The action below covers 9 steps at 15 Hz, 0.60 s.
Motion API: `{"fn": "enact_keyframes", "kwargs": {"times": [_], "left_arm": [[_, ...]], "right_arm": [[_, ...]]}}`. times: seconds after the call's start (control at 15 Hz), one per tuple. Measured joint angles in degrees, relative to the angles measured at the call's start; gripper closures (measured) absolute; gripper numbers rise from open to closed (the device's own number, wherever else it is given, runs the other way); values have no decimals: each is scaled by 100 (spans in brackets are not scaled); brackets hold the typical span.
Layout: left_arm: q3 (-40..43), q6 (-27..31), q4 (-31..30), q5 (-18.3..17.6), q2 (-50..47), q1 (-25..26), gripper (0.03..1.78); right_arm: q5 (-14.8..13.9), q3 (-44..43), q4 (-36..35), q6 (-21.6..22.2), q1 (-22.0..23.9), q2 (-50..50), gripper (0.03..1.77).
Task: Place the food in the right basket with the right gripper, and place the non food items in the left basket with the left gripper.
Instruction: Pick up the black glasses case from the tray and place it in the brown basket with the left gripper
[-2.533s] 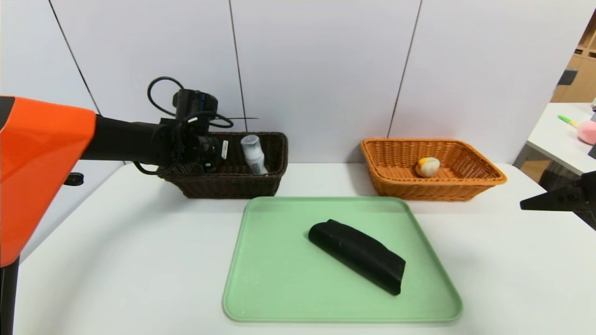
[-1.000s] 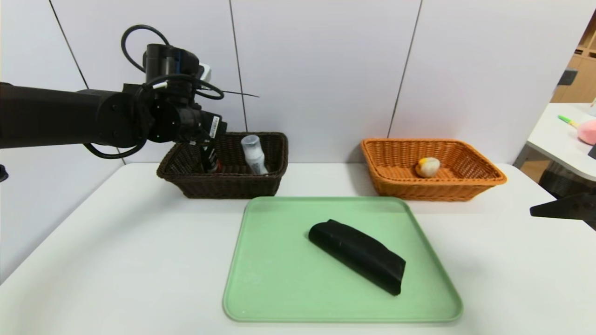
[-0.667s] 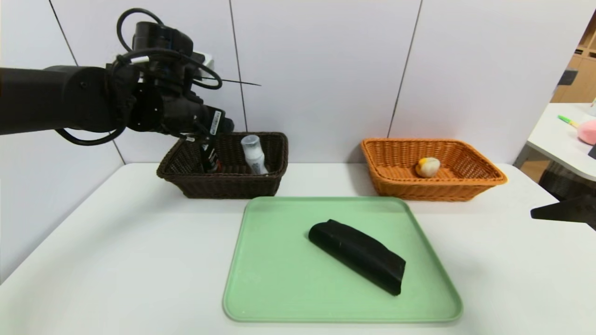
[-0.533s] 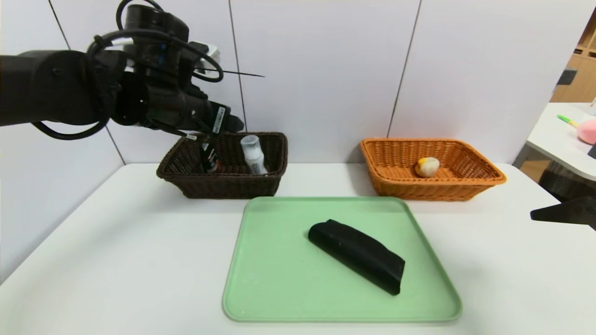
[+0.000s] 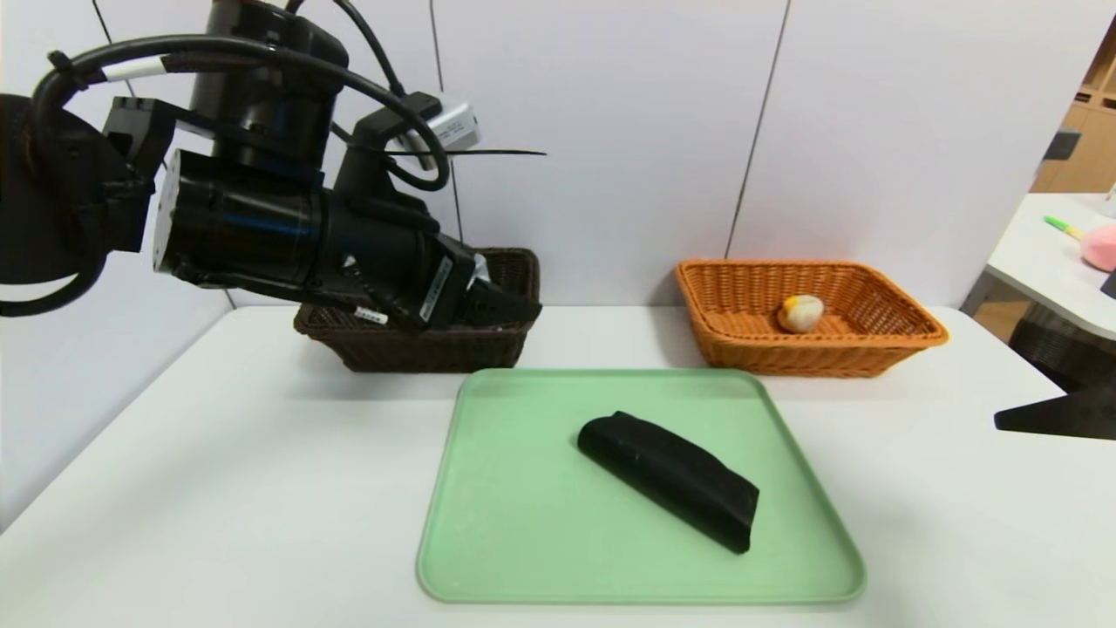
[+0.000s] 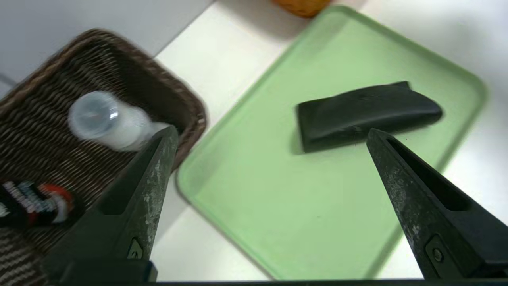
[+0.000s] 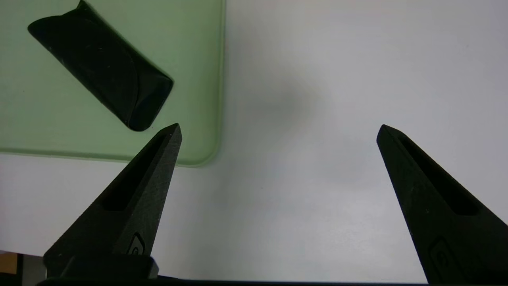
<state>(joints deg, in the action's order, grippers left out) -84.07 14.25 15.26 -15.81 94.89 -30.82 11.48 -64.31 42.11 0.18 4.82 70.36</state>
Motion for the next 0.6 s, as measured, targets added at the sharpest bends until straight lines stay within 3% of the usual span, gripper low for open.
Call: {"fn": "enact_keyframes", "kwargs": {"times": [0.2,0.6], "left_arm": [[149,322,-124,-347,72,-182,12],[-46,700,-510,-430,624,-485,12]], "right_arm": [[-7,26,-13,0,24,-57,10],[-22,-5,-644,-23,28,-99,10]]}}
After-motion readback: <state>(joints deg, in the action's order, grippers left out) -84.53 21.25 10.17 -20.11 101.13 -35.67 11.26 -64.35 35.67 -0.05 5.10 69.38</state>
